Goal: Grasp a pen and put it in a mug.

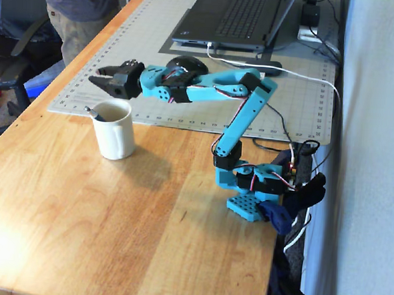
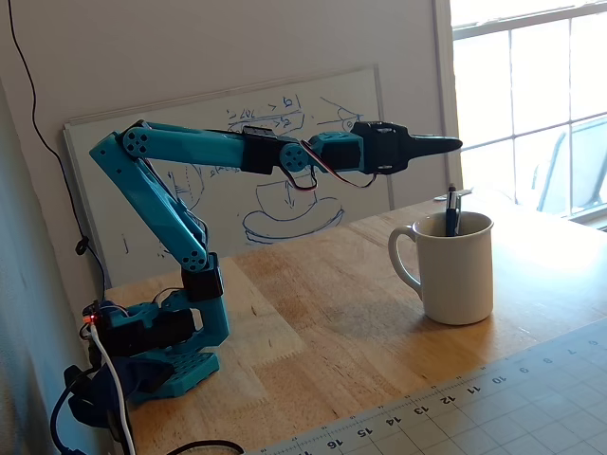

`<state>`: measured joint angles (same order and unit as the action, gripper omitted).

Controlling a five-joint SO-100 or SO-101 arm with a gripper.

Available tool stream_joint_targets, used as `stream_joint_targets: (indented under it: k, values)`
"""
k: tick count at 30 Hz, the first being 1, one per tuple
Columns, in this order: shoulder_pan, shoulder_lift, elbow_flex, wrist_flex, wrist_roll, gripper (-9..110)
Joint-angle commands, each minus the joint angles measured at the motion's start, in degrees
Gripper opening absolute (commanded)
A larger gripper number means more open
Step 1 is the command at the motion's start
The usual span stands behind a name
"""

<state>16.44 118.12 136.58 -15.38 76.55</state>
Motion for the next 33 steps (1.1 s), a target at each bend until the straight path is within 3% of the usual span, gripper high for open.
stream_joint_targets:
  k: [1,11,18,27,33]
  values:
    - [-2.11,6.68,-1.85,1.49,-8.09,10]
    - [-4.75,17.58,-5.27,27.42,-44.56,10]
    - [-4.92,26.28,-4.66,49.39,-62.93,10]
    - [-8.79,32.34,-4.13,75.85,-69.52,10]
    - [-12.3,37.71,2.9,82.53,-69.61,6]
